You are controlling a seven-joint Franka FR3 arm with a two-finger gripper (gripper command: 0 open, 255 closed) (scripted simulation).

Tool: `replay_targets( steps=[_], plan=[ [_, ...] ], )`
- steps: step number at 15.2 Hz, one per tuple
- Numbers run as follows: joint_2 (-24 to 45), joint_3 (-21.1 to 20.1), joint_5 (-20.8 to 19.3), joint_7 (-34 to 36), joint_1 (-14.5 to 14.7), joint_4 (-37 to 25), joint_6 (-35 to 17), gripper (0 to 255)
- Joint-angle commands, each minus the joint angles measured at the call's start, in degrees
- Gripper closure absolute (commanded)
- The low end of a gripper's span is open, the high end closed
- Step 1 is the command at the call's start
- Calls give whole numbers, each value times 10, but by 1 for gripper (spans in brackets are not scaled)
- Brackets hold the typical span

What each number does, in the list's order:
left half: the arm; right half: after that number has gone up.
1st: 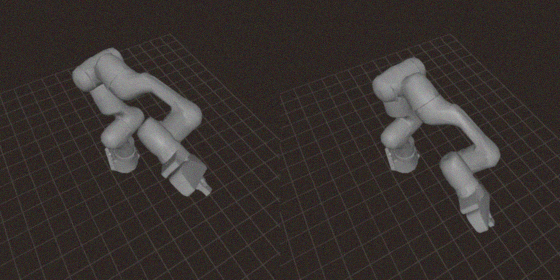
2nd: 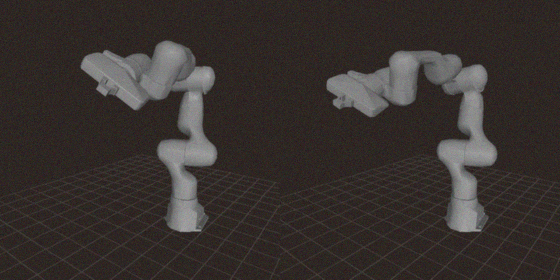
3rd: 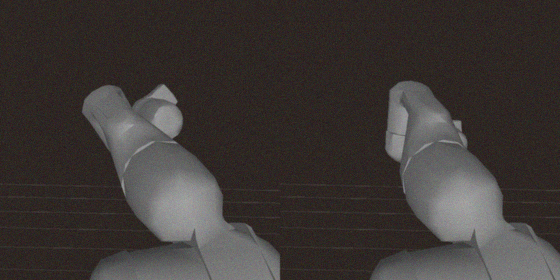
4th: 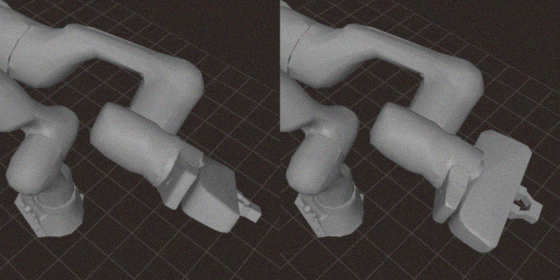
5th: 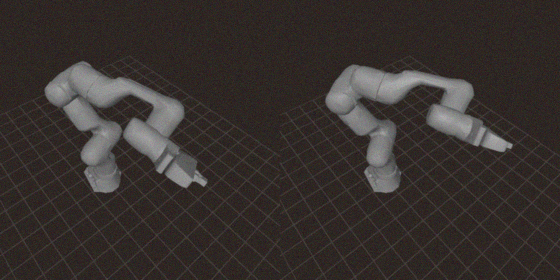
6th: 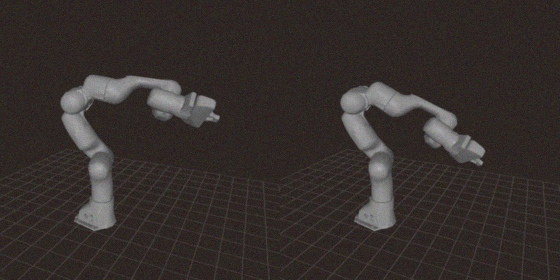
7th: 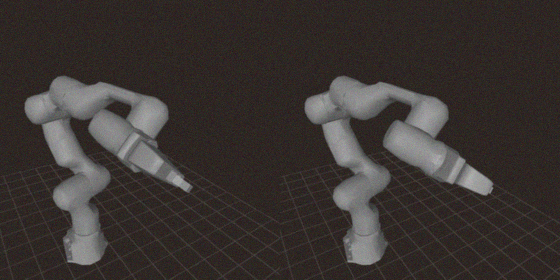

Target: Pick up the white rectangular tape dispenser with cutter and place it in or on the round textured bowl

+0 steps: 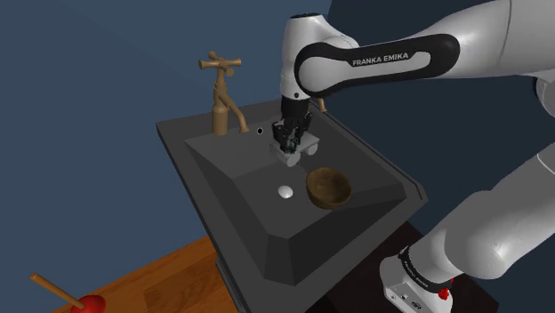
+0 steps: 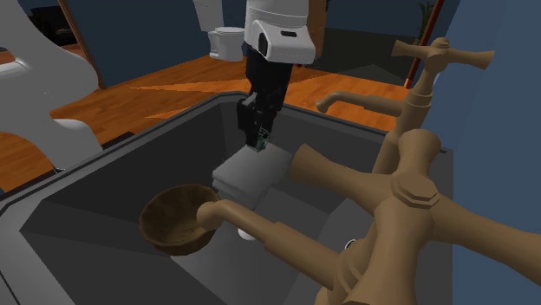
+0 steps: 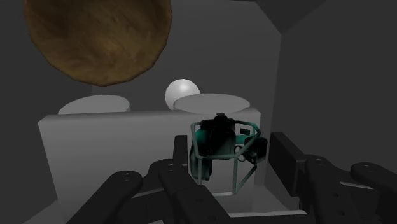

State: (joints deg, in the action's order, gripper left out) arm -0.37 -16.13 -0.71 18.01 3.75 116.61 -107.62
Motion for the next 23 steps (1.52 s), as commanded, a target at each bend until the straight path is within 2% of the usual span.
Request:
replay_targets(
  steps=[1, 6, 12, 23],
  plan=[
    [-48, 4, 12, -13, -3, 49, -3, 255],
    [-168, 20, 37, -47, -5, 156, 7, 255],
    [-310, 47, 50, -83, 0, 260, 45, 255],
    [-281, 39, 53, -80, 1, 324, -49, 255]
  ],
)
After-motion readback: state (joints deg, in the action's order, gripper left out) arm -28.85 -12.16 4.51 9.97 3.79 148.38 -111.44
